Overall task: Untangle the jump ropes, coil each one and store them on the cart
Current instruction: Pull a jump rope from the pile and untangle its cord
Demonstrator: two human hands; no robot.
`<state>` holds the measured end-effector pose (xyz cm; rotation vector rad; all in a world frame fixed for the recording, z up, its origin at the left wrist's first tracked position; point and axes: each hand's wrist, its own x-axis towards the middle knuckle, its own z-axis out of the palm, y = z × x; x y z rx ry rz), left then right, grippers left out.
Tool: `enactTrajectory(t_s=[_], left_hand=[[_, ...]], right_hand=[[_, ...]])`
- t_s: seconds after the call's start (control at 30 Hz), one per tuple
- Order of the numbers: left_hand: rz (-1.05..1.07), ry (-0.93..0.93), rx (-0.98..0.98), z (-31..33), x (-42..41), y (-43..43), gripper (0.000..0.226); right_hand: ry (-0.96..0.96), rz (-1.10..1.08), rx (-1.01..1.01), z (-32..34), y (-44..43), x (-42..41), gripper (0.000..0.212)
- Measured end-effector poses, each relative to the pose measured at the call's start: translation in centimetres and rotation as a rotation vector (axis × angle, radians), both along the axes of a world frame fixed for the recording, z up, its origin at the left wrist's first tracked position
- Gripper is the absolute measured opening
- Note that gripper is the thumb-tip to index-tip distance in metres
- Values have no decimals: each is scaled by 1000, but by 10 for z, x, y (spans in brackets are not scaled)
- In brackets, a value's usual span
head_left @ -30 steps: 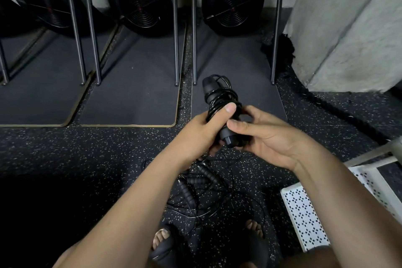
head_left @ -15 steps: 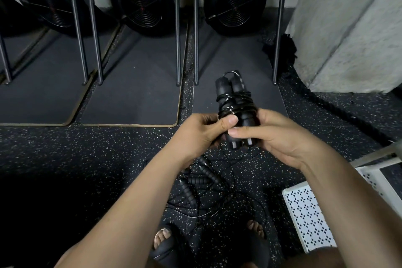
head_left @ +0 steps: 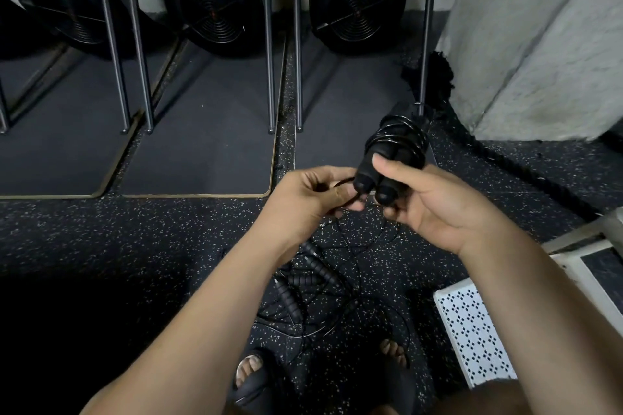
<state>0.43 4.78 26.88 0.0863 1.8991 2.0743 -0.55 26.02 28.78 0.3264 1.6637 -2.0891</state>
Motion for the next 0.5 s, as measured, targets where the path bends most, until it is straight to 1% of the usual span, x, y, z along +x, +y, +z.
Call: enactTrajectory(t_s=[0.1, 0.23, 0.3, 0.4, 0.5], left_hand=[[18, 5, -68, -1, 2, 4, 24], [37, -19, -83, -1, 2, 6, 22], [73, -18, -113, 0, 2, 5, 23], [123, 70, -268, -2, 1, 4, 20], [163, 94, -324, -5, 1, 4, 24]], right_hand=[[70, -52, 131, -3, -6, 3, 58], [230, -129, 373, -9, -11, 5, 47], [304, -120, 477, -10, -14, 6, 45], [353, -71, 607, -15, -19, 7, 54], [404, -32, 737, -12, -27, 9, 58]])
